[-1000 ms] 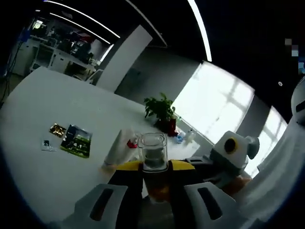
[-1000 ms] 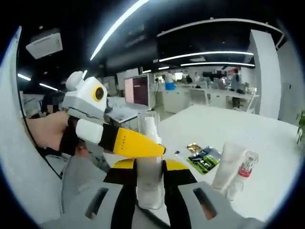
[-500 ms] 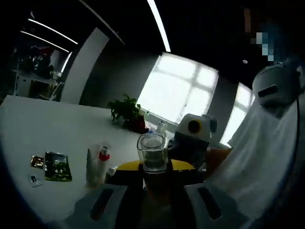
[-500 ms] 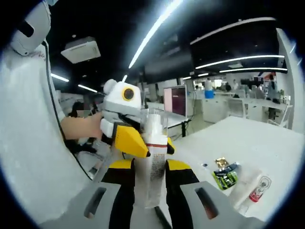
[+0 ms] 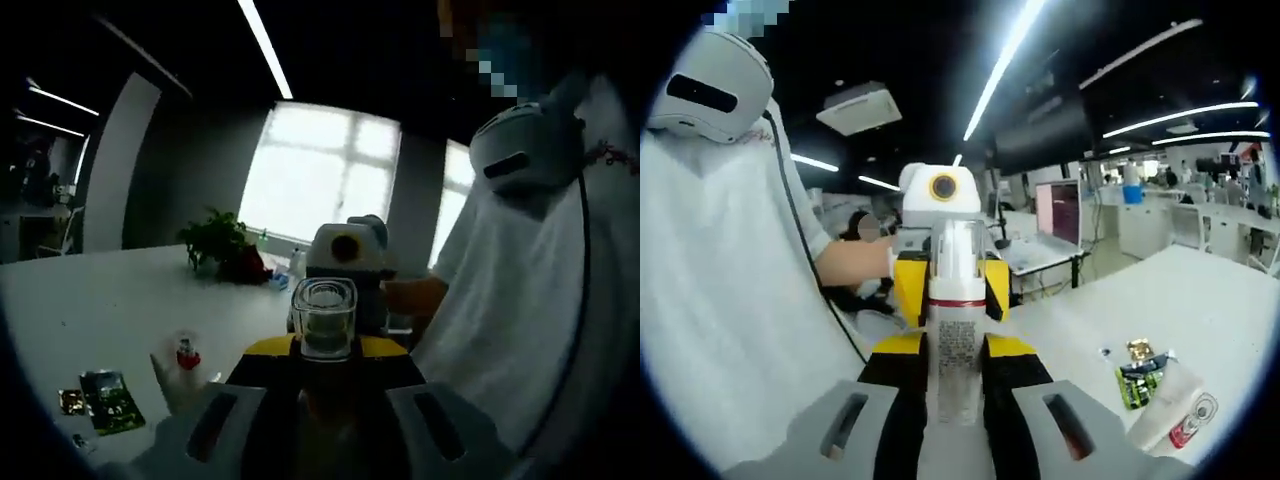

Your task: Arrange the skincare products in the storage area until every visible bottle or jar stands upright without overlapping.

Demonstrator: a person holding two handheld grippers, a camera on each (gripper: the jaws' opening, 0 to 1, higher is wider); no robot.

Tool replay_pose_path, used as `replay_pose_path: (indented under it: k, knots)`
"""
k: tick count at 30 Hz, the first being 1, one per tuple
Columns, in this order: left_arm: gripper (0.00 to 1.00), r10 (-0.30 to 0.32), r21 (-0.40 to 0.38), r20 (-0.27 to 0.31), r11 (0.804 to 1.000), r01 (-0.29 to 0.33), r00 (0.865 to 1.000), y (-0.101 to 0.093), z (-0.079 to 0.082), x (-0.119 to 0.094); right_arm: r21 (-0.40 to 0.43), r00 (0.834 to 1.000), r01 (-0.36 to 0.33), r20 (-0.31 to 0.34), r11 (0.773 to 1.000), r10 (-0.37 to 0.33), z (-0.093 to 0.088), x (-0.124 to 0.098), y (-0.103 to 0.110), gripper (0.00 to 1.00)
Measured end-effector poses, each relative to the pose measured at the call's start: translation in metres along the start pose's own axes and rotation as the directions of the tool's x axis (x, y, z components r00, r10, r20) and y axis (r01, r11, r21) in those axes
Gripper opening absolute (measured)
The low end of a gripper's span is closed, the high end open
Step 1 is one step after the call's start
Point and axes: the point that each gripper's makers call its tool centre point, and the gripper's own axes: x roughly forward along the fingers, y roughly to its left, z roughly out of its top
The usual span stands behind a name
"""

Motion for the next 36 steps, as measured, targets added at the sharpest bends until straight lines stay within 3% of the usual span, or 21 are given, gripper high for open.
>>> replay_pose_path:
  k: [9, 13, 19, 22, 26, 27, 29, 30, 33, 36]
  knots:
    - [0.16, 0.048, -0.001, 0.004, 0.999, -0.048, 0.999, 0.003, 0.005, -0.003, 0.003, 1.000, -0.003, 0.020, 1.000, 0.002, 0.006, 0.003, 0.001, 0.19]
    - [0.16, 0.085, -0.023, 0.027, 0.996, -0.085, 0.996, 0.011, 0.007, 0.000, 0.009, 0.999, 0.029, 0.030, 1.000, -0.029, 0.005, -0.003, -0.008, 0.19]
    - [0.18, 0.156, -0.103, 0.067, 0.983, -0.149, 0.985, 0.026, 0.006, 0.004, 0.006, 0.991, 0.131, 0.037, 0.991, -0.131, 0.004, -0.010, -0.023, 0.19]
    - [0.19, 0.220, -0.127, 0.071, 0.969, -0.210, 0.973, 0.034, 0.004, 0.007, -0.025, 0.974, 0.225, 0.022, 0.974, -0.225, 0.001, -0.015, -0.034, 0.19]
    - [0.19, 0.339, -0.167, 0.066, 0.931, -0.324, 0.939, 0.049, -0.003, 0.010, -0.091, 0.928, 0.367, -0.033, 0.926, -0.372, -0.007, -0.025, -0.054, 0.19]
    - [0.19, 0.386, -0.167, 0.074, 0.914, -0.370, 0.920, 0.055, -0.004, 0.011, -0.112, 0.903, 0.421, -0.043, 0.900, -0.428, -0.009, -0.029, -0.060, 0.19]
    - [0.18, 0.422, -0.189, 0.084, 0.896, -0.402, 0.903, 0.057, -0.005, 0.014, -0.158, 0.871, 0.476, -0.055, 0.865, -0.489, -0.010, -0.035, -0.067, 0.19]
    - [0.18, 0.446, -0.203, 0.097, 0.884, -0.421, 0.890, 0.059, -0.004, 0.015, -0.172, 0.843, 0.519, -0.055, 0.837, -0.535, -0.009, -0.038, -0.070, 0.19]
    - [0.16, 0.508, -0.241, 0.142, 0.850, -0.468, 0.849, 0.061, 0.000, 0.021, -0.200, 0.796, 0.584, -0.047, 0.787, -0.603, -0.006, -0.046, -0.077, 0.19]
    - [0.15, 0.546, -0.260, 0.165, 0.827, -0.498, 0.821, 0.059, 0.003, 0.028, -0.255, 0.755, 0.625, -0.044, 0.738, -0.655, -0.004, -0.053, -0.080, 0.19]
